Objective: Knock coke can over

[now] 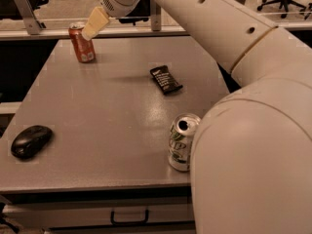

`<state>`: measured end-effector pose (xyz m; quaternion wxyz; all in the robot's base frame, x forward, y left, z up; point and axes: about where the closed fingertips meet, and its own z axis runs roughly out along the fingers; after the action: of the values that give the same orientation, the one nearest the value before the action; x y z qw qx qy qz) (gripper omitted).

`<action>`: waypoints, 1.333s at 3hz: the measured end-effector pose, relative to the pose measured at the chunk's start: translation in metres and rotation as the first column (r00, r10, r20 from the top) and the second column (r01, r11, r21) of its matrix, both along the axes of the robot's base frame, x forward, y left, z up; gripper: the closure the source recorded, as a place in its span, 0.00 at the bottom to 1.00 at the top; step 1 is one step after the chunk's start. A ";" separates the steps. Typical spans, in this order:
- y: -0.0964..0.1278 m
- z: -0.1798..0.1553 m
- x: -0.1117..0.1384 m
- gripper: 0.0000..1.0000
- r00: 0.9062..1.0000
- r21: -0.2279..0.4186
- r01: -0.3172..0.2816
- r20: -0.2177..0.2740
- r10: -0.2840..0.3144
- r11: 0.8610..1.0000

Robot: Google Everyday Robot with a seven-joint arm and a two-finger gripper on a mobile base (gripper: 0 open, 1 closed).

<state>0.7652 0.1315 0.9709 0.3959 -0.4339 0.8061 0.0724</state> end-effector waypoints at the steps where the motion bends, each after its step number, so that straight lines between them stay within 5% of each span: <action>1: 0.010 -0.016 0.021 0.00 1.000 0.021 0.001 0.008 -0.001 1.000; 4: 0.057 -0.066 0.067 0.00 1.000 0.121 -0.003 -0.028 0.007 0.993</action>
Offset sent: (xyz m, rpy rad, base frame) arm 0.0716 0.0404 -0.0513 0.0894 0.0045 -0.0008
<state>0.8320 0.1888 0.9052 0.4100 -0.4102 0.8045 0.1281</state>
